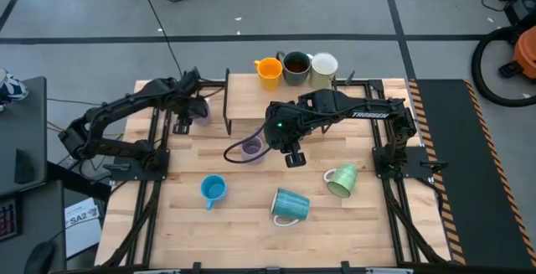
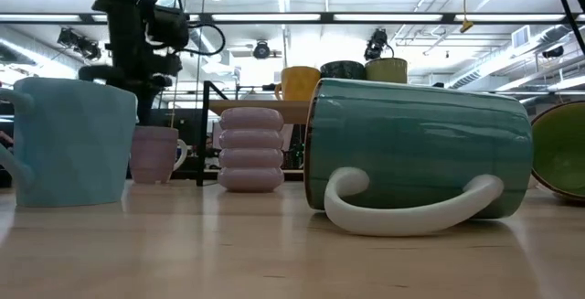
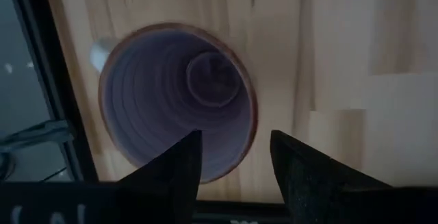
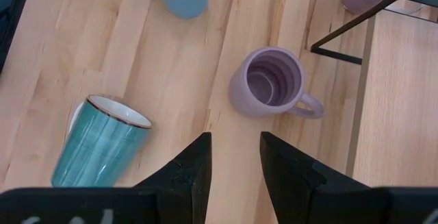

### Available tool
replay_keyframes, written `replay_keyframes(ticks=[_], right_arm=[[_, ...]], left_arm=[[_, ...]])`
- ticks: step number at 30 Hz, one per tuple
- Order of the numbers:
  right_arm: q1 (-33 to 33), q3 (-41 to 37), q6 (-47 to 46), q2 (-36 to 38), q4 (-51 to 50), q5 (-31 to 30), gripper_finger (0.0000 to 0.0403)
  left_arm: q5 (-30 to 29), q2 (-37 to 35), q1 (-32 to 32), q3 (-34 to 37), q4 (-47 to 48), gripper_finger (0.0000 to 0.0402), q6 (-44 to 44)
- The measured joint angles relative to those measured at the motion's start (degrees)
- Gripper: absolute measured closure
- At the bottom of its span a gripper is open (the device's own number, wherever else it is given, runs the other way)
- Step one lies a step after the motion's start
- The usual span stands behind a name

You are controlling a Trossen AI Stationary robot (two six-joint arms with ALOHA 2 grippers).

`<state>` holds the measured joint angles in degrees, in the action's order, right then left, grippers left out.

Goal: Place coffee mugs
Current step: Put the violet mug on the shelf

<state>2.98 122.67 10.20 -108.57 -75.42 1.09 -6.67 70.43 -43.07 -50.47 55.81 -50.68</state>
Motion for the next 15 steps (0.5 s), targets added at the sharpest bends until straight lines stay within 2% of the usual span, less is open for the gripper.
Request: replay_keyframes(ticks=[6,11,15], right_arm=[[0.0,0.0,0.0,0.0,0.0,0.0,0.0273],[0.0,0.0,0.0,0.0,0.0,0.0,0.0272],[0.0,0.0,0.0,0.0,0.1,0.0,0.0273]], left_arm=[[-6.8,0.0,0.3,4.0,-3.2,0.0221,1.1],[-7.1,0.0,0.3,6.5,-4.9,0.0222,2.3],[-7.1,0.0,0.3,7.6,-5.3,0.024,2.5]])
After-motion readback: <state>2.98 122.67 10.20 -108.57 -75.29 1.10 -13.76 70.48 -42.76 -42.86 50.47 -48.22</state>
